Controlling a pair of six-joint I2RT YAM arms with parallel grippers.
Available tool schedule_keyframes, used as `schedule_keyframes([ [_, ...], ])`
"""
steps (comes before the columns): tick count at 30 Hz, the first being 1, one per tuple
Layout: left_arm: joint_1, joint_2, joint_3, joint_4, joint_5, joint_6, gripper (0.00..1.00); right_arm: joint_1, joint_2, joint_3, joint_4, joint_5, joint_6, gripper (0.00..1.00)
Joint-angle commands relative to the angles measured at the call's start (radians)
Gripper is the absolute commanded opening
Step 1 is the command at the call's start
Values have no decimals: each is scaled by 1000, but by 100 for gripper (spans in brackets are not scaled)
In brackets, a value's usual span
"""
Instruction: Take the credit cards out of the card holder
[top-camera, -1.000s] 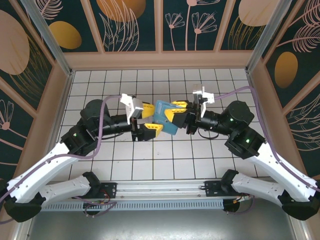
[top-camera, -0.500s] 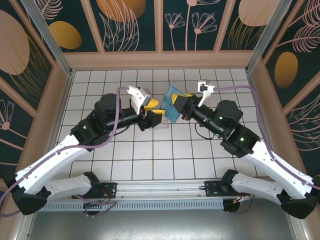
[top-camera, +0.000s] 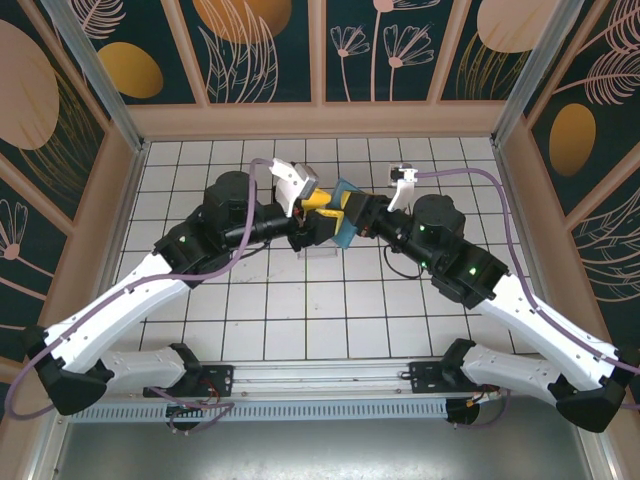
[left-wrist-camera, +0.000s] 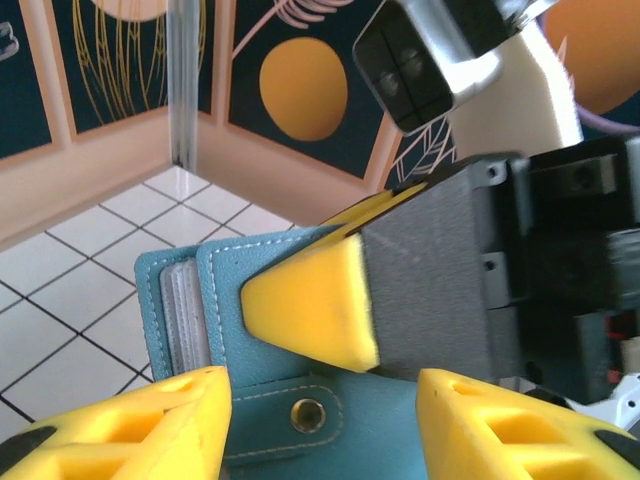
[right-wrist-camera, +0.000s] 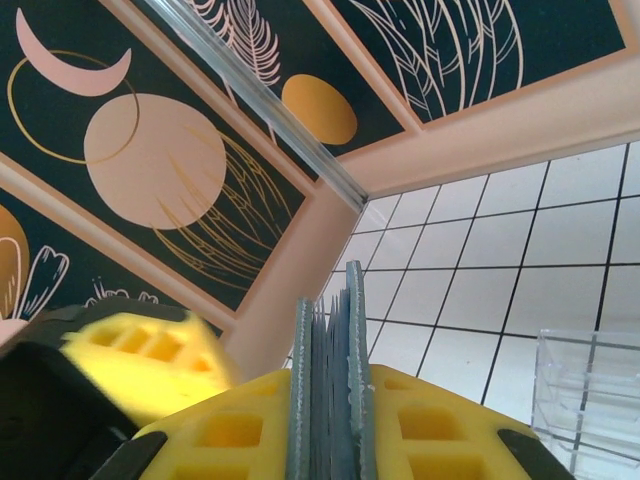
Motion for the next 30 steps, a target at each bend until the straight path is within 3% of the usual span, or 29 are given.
schedule_keyframes([
  [1, -2, 16, 25, -26, 20, -16, 55, -7, -10, 26, 76, -26, 33, 0],
  [10, 0, 37, 10, -25, 76, -24, 62, -7, -13, 13, 92, -36, 50, 0],
  [15, -1, 20, -5, -36, -20, -24, 51, -13, -29, 4, 109, -45, 47, 0],
  [20, -1, 21, -4, -35, -25, -27, 47, -13, -25, 7, 129, -98, 44, 0],
  [26, -2, 38, -7, -53, 9, -15, 58, -14, -25, 12, 134, -114, 44, 0],
  [30, -2, 42, -6, -94, -37, 11, 58, -13, -27, 16, 129, -111, 42, 0],
])
